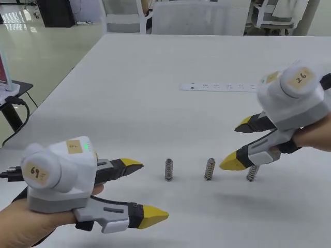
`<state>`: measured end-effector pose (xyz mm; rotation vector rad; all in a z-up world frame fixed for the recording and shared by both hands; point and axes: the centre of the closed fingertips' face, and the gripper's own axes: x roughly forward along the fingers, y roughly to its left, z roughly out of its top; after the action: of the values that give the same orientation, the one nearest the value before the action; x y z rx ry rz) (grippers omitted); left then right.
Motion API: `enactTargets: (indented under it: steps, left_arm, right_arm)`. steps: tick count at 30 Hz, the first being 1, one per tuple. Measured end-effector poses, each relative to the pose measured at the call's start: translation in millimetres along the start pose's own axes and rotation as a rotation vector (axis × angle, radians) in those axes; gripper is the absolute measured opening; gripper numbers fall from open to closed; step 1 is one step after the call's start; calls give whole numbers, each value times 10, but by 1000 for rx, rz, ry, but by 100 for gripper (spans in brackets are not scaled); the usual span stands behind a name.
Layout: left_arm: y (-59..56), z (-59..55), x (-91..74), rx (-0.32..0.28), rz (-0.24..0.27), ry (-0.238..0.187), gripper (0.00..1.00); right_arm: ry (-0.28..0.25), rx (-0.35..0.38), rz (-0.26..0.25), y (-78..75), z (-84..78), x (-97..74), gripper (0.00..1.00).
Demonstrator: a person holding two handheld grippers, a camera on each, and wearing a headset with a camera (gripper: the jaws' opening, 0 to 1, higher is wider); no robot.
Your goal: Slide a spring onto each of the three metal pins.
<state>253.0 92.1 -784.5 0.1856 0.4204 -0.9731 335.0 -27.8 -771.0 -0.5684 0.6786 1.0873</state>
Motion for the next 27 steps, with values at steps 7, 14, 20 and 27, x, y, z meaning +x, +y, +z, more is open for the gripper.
enactTargets:
  steps: [7,14,20,27]
  left_arm:
    - [-2,23,1,2,0,-1,62]
    - [-12,33,12,0,-2,-1,62]
    - [-21,27,17,-2,-2,3,62]
    - [-30,22,1,-8,1,0,62]
  right_arm:
    - [-20,36,-32,-54,-106,-100,66]
    - [-37,69,-47,-61,-223,-180,67]
    - [-53,99,-59,-63,-309,-247,68]
    - [-91,133,-66,-30,-377,-311,70]
